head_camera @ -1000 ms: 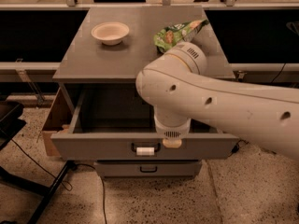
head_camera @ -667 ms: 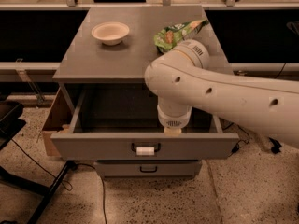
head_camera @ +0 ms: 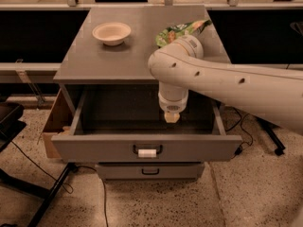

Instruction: Open top drawer

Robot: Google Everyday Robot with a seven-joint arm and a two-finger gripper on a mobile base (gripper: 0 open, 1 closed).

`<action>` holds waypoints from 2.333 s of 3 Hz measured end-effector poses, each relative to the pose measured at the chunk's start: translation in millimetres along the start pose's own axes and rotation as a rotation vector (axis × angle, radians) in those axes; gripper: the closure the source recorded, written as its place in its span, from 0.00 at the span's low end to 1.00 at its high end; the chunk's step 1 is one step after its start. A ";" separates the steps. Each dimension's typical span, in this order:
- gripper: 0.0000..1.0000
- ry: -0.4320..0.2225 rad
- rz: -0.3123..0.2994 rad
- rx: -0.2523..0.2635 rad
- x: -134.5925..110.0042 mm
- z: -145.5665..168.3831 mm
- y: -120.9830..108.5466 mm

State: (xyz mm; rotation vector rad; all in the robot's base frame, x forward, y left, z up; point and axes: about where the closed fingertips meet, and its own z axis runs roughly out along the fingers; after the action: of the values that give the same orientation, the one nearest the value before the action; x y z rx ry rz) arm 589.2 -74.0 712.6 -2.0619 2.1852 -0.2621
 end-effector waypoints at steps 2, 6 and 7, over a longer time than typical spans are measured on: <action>1.00 0.012 0.121 -0.087 23.1 39.9 48.5; 1.00 -0.031 0.295 -0.113 34.8 4.9 116.5; 1.00 0.001 0.367 -0.131 63.2 -8.2 169.4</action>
Offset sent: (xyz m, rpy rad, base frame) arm -0.1519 -0.0818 -0.0990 -0.0199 0.2076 -0.3017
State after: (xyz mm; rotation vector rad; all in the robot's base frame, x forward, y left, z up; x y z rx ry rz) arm 418.3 -127.6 686.5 -1.6668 2.5838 -0.0830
